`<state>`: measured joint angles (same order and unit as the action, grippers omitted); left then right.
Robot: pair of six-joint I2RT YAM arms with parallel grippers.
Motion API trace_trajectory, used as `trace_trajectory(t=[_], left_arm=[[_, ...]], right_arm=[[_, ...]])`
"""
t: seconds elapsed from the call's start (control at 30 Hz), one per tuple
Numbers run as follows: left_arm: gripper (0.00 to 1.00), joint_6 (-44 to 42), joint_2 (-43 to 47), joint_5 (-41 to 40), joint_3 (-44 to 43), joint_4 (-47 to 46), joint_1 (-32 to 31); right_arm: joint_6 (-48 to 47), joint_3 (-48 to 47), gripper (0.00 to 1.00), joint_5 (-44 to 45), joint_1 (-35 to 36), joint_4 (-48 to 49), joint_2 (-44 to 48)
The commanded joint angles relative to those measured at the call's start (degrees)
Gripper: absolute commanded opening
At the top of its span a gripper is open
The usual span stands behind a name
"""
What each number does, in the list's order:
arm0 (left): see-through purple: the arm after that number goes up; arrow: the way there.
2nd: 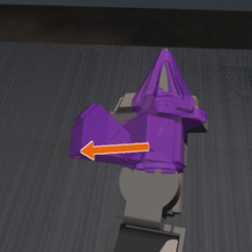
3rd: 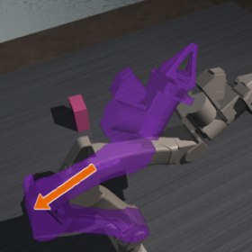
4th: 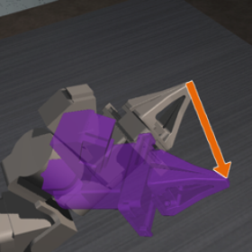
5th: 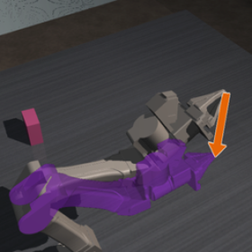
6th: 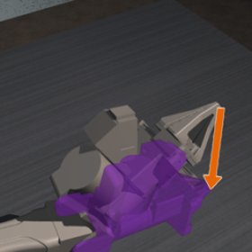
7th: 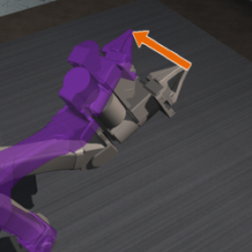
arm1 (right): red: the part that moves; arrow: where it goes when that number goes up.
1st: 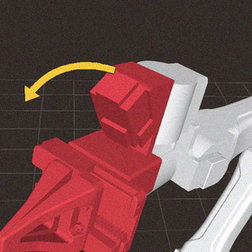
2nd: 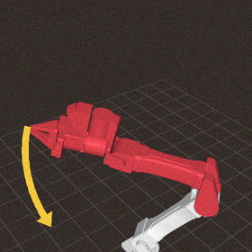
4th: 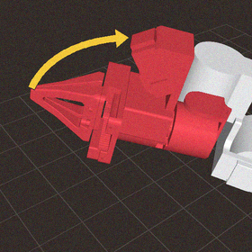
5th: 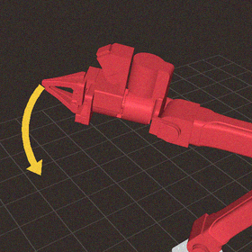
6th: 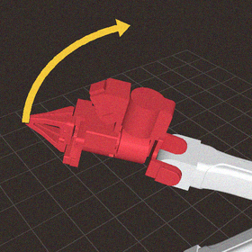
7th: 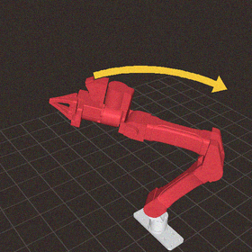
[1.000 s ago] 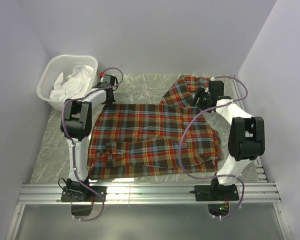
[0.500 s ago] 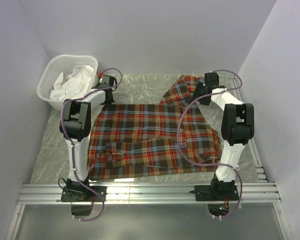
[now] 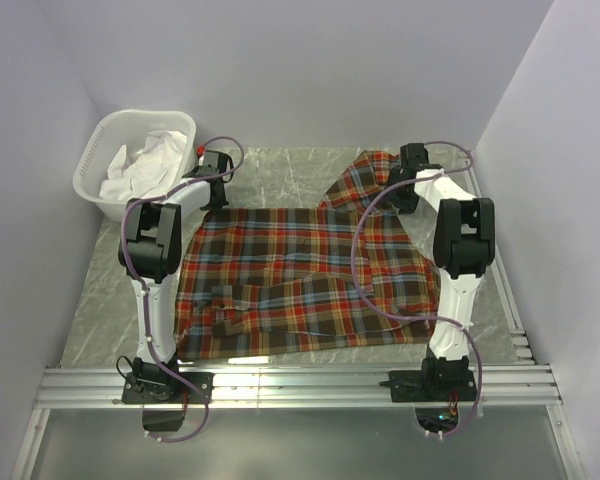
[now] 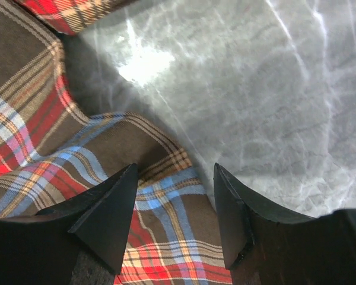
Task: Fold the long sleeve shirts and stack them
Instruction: Fold the shirt
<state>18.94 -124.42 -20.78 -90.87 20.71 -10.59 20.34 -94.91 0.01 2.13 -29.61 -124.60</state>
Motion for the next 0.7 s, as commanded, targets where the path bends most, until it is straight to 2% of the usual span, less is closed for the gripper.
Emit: trace_trajectory(t=[0.0, 0.2, 0.33, 0.37, 0.43, 0.67], left_arm=[[0.01, -0.1, 0.9, 0.5, 1.7, 3.8, 0.7], [0.01, -0.2, 1.1, -0.1, 2.0, 4.0, 0.9], [0.0, 0.1, 1.0, 0.3, 1.7, 4.2, 1.0], [0.0, 0.1, 1.1, 0.3, 1.7, 4.2, 1.1], [0.0, 0.1, 1.3, 0.1, 1.6, 4.3, 1.1], [0.0, 1.1, 3.8, -0.5, 0.5, 5.2, 2.1]], right_arm=[[-1.1, -4.4, 0.61, 1.0, 1.6, -2.6, -1.8], [-2.8, -8.1, 0.6, 3.4, 3.0, -5.9, -4.1], [-3.3, -8.8, 0.52, 4.6, 3.7, -6.7, -4.3], [-3.6, -9.0, 0.49, 4.6, 3.7, -6.9, -4.5], [-3.8, -9.0, 0.33, 4.6, 3.7, -6.9, -4.5], [-5.0, -8.4, 0.06, 5.8, 3.7, -4.7, -1.9]])
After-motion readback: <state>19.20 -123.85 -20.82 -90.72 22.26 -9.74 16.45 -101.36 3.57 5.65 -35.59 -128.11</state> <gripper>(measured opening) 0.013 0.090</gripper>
